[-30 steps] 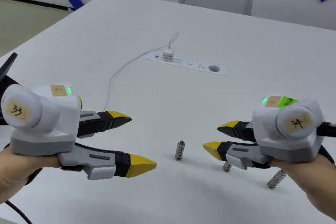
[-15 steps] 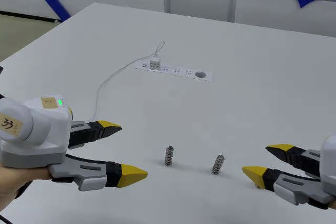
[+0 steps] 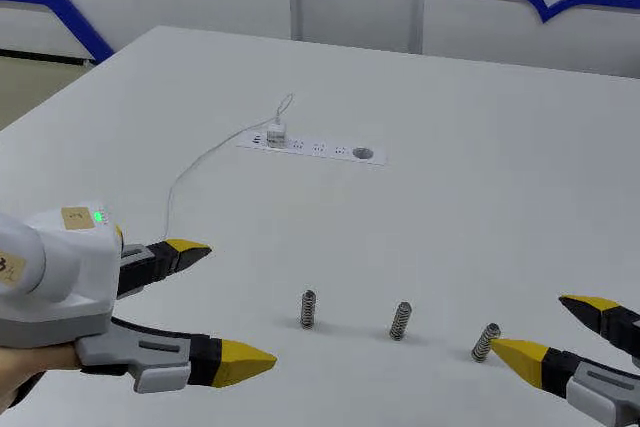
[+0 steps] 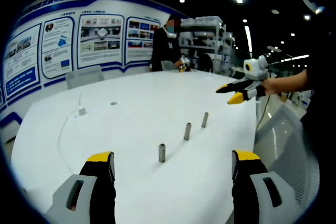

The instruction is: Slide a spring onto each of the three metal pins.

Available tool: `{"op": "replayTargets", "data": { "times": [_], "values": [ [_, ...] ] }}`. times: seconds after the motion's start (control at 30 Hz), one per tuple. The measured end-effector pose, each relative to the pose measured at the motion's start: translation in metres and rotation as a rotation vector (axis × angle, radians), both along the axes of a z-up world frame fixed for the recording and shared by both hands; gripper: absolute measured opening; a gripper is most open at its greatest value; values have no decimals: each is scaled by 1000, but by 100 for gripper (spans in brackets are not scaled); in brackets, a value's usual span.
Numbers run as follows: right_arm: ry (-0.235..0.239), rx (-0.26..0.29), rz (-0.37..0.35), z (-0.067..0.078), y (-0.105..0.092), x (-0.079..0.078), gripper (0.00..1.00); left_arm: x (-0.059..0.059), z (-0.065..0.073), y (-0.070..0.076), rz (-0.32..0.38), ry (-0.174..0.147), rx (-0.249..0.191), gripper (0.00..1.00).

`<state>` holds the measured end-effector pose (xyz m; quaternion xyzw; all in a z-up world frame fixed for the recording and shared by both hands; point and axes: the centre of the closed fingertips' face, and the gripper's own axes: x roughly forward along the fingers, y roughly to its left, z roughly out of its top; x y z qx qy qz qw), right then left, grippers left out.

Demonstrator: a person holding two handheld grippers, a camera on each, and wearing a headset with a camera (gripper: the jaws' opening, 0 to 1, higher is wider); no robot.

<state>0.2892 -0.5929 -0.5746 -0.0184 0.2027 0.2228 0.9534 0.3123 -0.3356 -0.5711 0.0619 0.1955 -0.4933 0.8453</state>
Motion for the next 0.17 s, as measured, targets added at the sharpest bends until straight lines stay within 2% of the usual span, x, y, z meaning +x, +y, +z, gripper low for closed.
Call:
{"op": "replayTargets", "data": {
  "times": [0.17],
  "values": [
    [1,0,-10,-4,-7,-9,73,1,-1,3,17,0,7,99]
  ]
}}
